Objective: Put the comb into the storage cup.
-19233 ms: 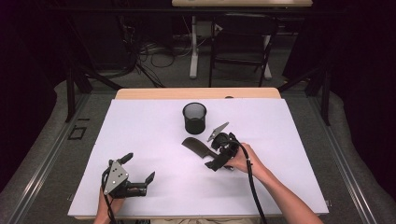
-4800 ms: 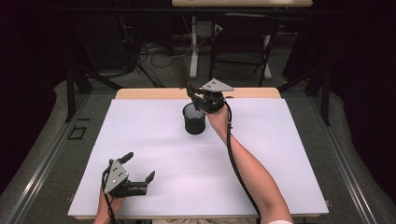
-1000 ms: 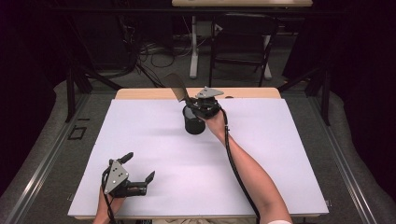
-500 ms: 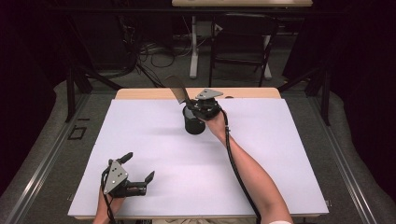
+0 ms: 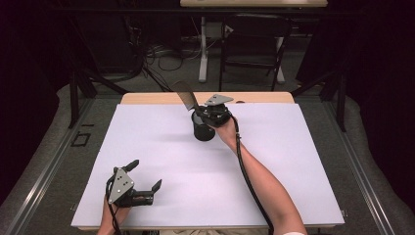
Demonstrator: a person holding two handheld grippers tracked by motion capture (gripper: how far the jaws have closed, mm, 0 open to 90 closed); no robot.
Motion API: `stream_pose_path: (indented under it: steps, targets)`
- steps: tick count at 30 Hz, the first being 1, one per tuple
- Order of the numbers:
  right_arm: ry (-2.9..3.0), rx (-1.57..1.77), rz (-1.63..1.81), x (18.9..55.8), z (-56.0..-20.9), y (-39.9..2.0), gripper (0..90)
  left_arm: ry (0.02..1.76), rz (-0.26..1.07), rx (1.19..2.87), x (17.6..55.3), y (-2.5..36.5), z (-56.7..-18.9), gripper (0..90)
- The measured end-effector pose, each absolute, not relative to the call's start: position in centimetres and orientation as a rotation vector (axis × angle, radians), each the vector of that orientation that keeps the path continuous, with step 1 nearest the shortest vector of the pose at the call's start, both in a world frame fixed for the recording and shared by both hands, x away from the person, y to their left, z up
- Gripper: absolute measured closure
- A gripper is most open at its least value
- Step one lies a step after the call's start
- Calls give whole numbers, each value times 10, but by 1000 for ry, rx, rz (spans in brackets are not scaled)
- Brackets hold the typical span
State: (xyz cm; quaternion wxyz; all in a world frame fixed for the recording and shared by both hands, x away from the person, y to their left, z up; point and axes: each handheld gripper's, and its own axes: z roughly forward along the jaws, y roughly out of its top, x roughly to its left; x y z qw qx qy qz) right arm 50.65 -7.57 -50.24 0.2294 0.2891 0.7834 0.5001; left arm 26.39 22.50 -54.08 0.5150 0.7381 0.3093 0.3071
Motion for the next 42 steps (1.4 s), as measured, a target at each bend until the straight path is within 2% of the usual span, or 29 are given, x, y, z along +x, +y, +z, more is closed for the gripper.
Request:
stream_pose_path:
  steps: [20, 22, 24, 26, 30, 42]
  targets:
    - [2202, 799, 1330, 504, -505, -74, 714, 741, 738, 1776, 264, 225, -541, 14]
    - [2213, 802, 1324, 503, -505, -74, 672, 742, 738, 1775, 264, 225, -541, 14]
    - [2224, 809, 1311, 501, -504, -75, 605, 742, 739, 1775, 264, 225, -541, 14]
    - [2232, 815, 1309, 498, -500, -77, 500, 742, 738, 1775, 264, 225, -541, 15]
    - [2235, 837, 1314, 494, -492, -83, 390, 741, 738, 1776, 264, 225, -541, 15]
    - [2331, 827, 1336, 482, -479, -94, 216, 742, 736, 1780, 265, 224, -541, 15]
